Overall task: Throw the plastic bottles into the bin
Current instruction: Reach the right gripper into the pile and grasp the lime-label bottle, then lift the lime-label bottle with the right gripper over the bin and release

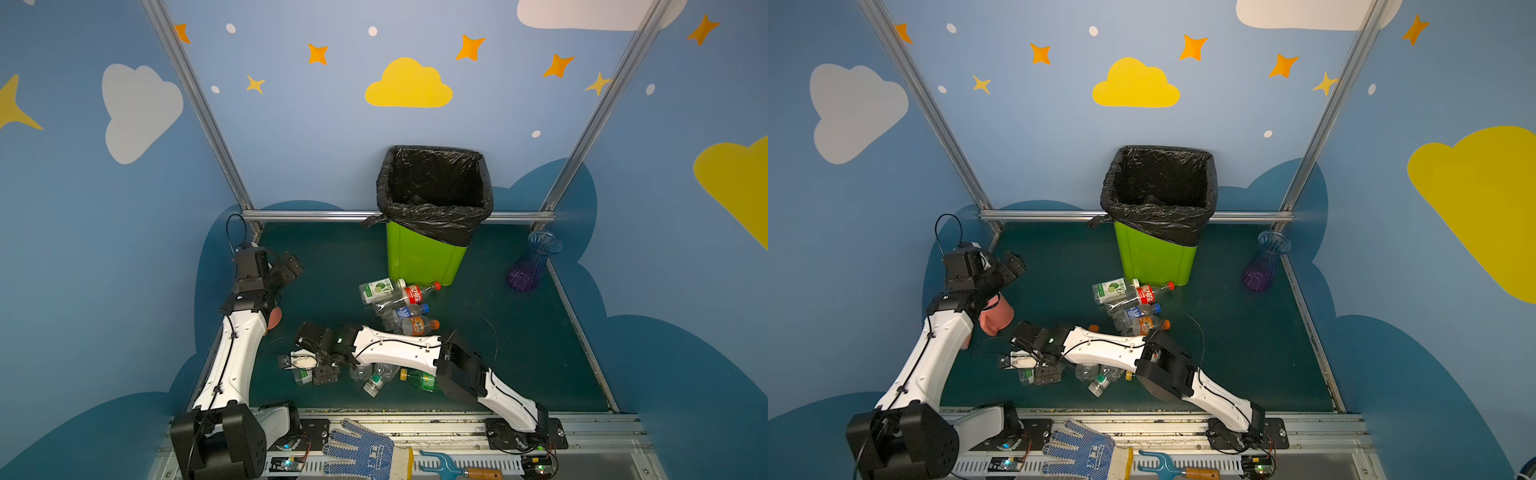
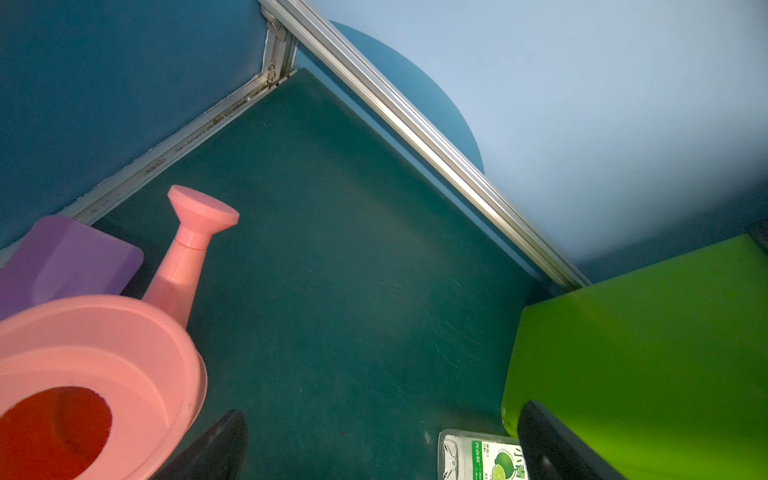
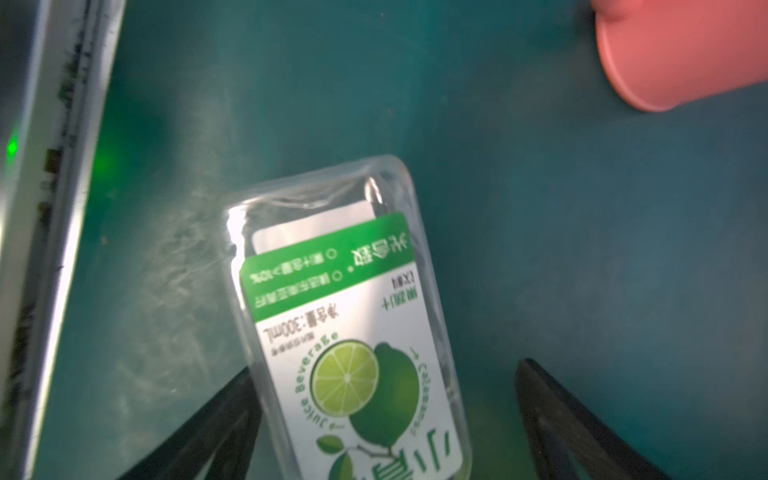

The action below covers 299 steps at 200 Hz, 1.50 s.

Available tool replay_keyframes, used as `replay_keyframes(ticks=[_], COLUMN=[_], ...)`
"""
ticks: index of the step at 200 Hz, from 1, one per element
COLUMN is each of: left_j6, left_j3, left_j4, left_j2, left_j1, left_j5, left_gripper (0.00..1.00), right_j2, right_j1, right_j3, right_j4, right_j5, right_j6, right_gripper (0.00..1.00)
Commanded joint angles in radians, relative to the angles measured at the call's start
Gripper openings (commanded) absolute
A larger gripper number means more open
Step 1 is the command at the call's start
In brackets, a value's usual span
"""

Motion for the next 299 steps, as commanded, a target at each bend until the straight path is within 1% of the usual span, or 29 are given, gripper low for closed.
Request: replay_keyframes(ticks=[1, 36, 51, 70, 84, 92, 119, 136, 146, 175, 184, 195, 219, 247, 276, 299], left_j6=[0.016, 0.019, 0.018, 0.019, 0.021, 0.021, 0.022, 0.021, 0.02, 0.02, 0.02, 0.019, 0.019, 0.014, 0.011, 0.002], left_j3=[0.007, 0.008, 0.01, 0.013, 0.012, 0.012, 0.009, 0.008, 0.008, 0.011, 0.011, 0.011, 0.008, 0.008, 0.01, 0.009], left_j4=[-0.014, -0.018, -0.019, -0.022, -0.024, -0.025, -0.028, -0.028, -0.027, -0.028, -0.029, -0.029, -0.028, -0.026, -0.02, -0.02], left_j2=[0.001, 0.016, 0.019, 0.023, 0.023, 0.023, 0.026, 0.029, 0.031, 0.032, 0.032, 0.031, 0.031, 0.037, 0.028, 0.02], left_j1=[0.008, 0.011, 0.013, 0.013, 0.014, 0.014, 0.015, 0.017, 0.018, 0.02, 0.02, 0.021, 0.023, 0.028, 0.042, 0.069], left_j5=[0.012, 0.021, 0.024, 0.024, 0.023, 0.023, 0.02, 0.019, 0.018, 0.02, 0.02, 0.019, 0.018, 0.023, 0.023, 0.028], left_gripper=[1.0, 1.0, 1.0, 1.0, 1.0, 1.0, 1.0, 1.0, 1.0, 1.0, 1.0, 1.0, 1.0, 1.0, 1.0, 1.0], right_j2=[0.035, 0.088, 0.114, 0.132, 0.139, 0.144, 0.151, 0.148, 0.144, 0.128, 0.126, 0.123, 0.102, 0.056, -0.003, -0.083], right_j1=[-0.011, -0.021, -0.024, -0.025, -0.026, -0.025, -0.026, -0.027, -0.028, -0.042, -0.045, -0.048, -0.061, -0.082, -0.111, -0.132], right_j3=[0.048, 0.111, 0.155, 0.189, 0.197, 0.202, 0.222, 0.225, 0.224, 0.225, 0.225, 0.225, 0.214, 0.183, 0.163, 0.107], right_j4=[-0.044, -0.1, -0.126, -0.141, -0.142, -0.143, -0.145, -0.144, -0.143, -0.146, -0.148, -0.154, -0.175, -0.164, -0.141, -0.08], right_j5=[-0.047, -0.091, -0.108, -0.121, -0.13, -0.132, -0.139, -0.134, -0.132, -0.163, -0.169, -0.165, -0.16, -0.149, -0.158, -0.161], right_j6=[-0.072, -0.098, -0.094, -0.08, -0.076, -0.074, -0.059, -0.046, -0.039, -0.019, -0.019, -0.015, -0.002, 0.02, 0.07, 0.096], right_gripper=[0.94, 0.93, 0.91, 0.83, 0.82, 0.8, 0.63, 0.61, 0.58, 0.58, 0.57, 0.52, 0.52, 0.52, 0.48, 0.48])
